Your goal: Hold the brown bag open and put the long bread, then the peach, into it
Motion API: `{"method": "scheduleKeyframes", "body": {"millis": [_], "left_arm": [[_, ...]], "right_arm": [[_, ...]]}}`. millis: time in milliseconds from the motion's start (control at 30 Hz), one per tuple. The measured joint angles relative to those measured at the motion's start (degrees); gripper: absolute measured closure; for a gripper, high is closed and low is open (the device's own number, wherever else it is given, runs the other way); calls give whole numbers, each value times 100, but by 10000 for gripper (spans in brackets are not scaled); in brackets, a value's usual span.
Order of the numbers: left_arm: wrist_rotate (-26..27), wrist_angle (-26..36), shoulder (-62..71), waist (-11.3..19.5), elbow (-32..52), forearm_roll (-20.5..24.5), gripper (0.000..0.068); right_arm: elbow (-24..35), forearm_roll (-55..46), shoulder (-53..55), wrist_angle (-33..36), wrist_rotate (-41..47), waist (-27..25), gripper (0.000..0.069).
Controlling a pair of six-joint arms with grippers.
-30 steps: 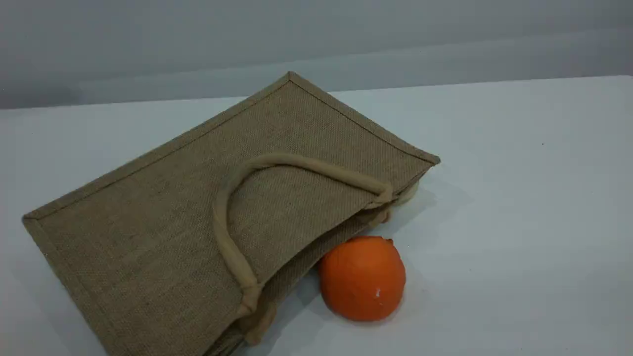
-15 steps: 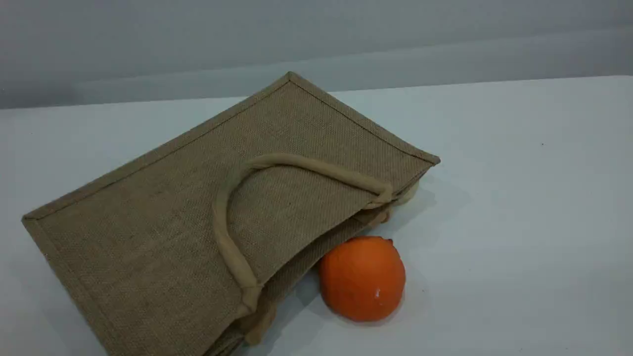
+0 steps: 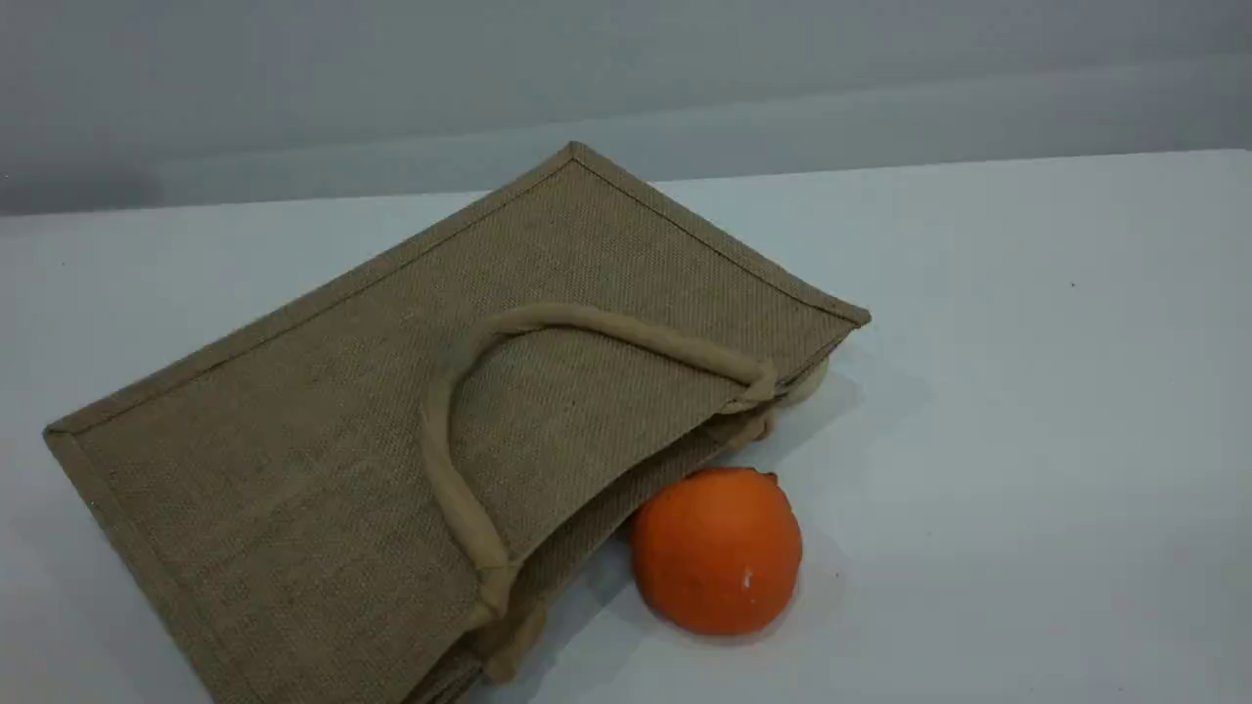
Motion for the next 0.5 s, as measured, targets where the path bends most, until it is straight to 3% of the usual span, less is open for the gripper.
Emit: {"method": "scheduleKeyframes", "body": {"millis": [367, 500], "left_arm": [[11, 0, 0, 0, 0, 0, 97], [10, 0, 0, 176, 0, 0, 97]], "right_arm": [[0, 9, 0, 0, 0, 0, 120], [0, 9, 0, 0, 0, 0, 120]]}}
